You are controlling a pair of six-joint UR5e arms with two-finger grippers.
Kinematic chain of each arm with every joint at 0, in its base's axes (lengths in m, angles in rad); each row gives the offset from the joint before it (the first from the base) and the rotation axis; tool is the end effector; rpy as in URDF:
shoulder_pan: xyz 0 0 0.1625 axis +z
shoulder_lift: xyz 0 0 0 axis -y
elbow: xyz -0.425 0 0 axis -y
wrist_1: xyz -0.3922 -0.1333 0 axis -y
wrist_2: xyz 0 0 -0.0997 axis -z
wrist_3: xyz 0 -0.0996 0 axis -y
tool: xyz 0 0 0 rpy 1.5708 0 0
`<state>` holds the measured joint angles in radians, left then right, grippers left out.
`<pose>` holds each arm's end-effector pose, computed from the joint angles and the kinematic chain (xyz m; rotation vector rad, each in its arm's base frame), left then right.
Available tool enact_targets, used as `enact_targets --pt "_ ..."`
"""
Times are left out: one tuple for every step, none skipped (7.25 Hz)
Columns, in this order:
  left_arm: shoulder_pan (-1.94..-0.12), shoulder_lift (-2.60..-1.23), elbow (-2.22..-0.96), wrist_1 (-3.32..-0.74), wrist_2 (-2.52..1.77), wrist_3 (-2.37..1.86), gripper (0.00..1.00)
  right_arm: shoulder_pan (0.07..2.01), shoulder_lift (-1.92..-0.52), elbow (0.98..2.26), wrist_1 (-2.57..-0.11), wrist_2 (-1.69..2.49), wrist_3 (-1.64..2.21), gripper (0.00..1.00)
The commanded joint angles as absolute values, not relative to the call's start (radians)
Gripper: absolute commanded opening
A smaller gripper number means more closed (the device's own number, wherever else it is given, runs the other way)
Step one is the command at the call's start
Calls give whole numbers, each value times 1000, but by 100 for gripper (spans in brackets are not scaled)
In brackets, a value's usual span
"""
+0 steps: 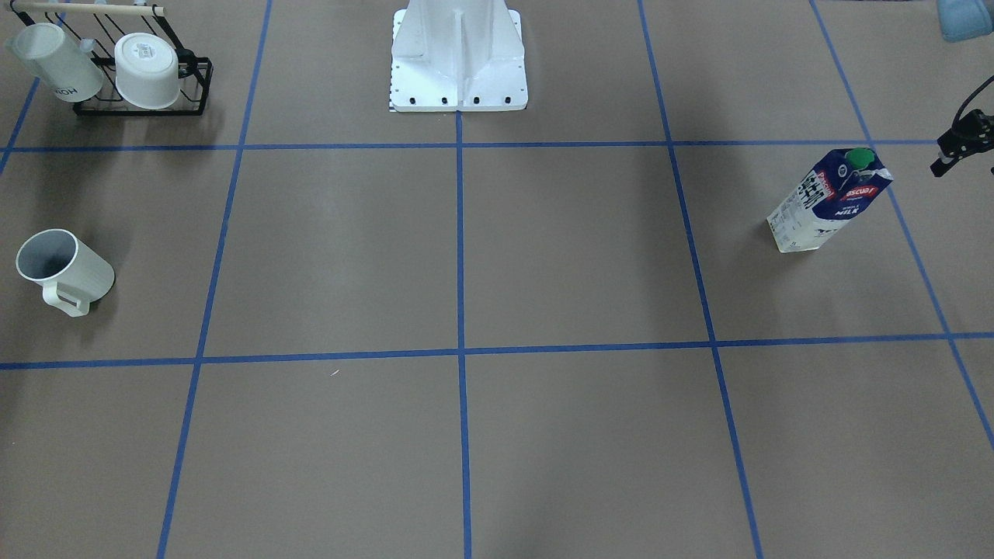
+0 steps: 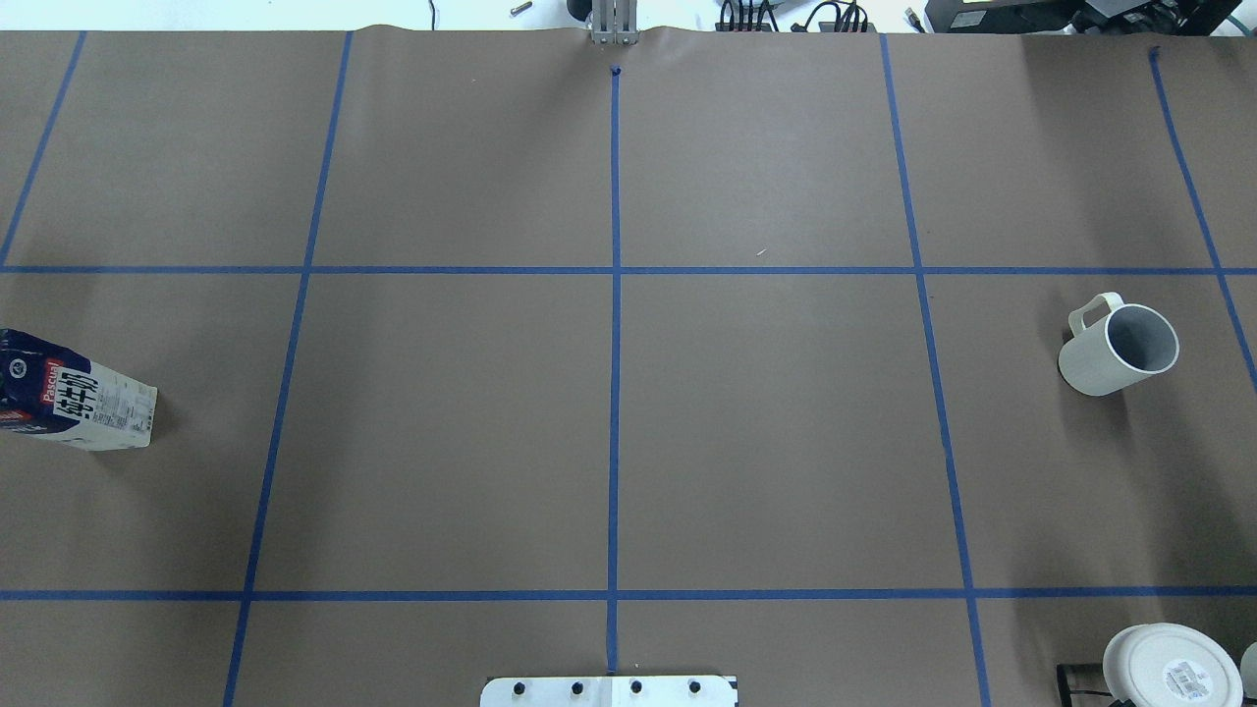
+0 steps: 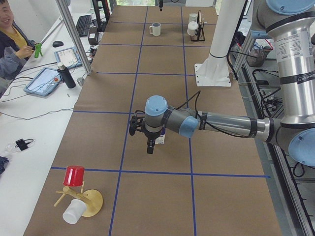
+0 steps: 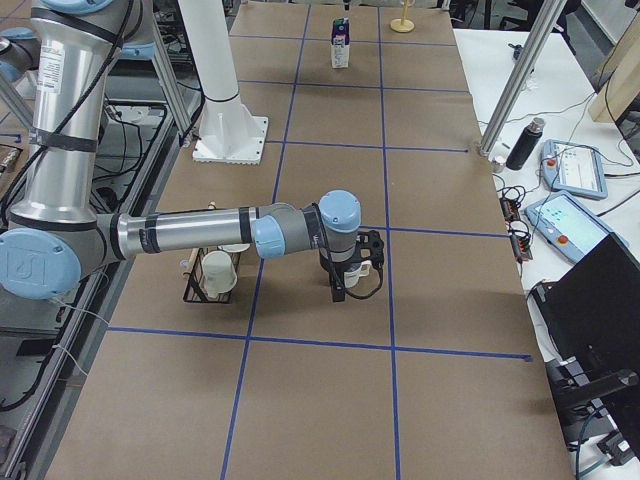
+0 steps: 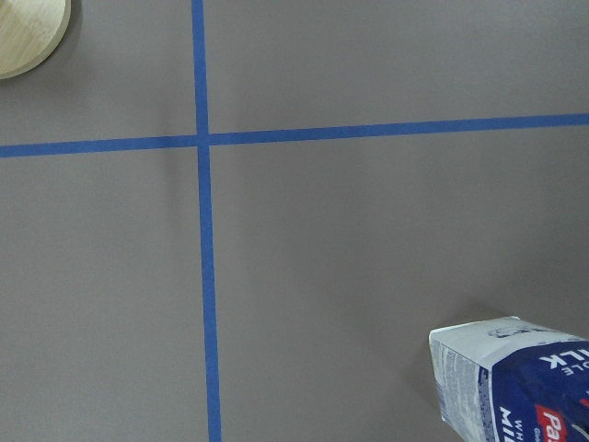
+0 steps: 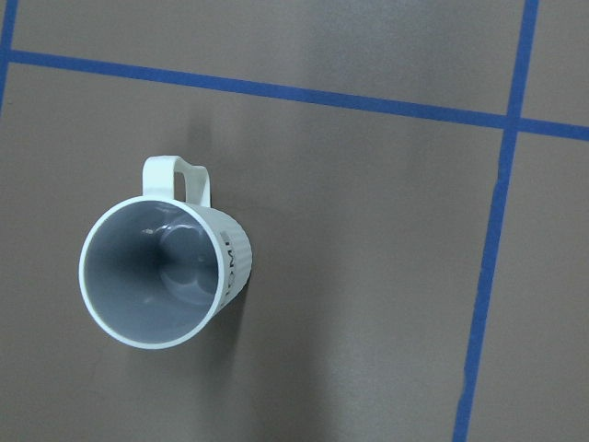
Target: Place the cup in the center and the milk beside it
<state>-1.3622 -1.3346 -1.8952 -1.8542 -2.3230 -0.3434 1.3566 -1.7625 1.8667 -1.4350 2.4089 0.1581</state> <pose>0.0212 -0.4151 0.5727 0.1378 0.8110 0.0126 -0.0317 -0.4247 0.5799 0.0675 -0.8619 -0.1531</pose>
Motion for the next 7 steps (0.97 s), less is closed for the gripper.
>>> enact_targets --pt "-1362 -1335 -1893 -1855 -2319 -345 98 1301 -1749 1864 -1425 2416 176 100" --pt "-1364 -1333 -1897 -1855 -2327 -347 98 1257 -1723 1864 -1425 2392 217 100" --pt "-1362 -1328 -1899 -1855 -2327 -347 98 1211 -1686 1861 -1425 2334 313 100" --pt "-1362 -1328 -1902 -1855 -2327 -347 98 1183 -1651 1838 -1425 2320 363 99" --pt "-1362 -1328 -1901 -1855 -2327 -347 98 1177 -1623 1788 -1407 2318 367 99" --pt "-1362 -1328 -1902 -1855 -2327 -347 98 1169 -1602 1716 -1335 2316 394 98" --pt "-1362 -1328 -1902 -1855 -2327 -347 98 1148 -1557 1635 -1274 2307 470 93"
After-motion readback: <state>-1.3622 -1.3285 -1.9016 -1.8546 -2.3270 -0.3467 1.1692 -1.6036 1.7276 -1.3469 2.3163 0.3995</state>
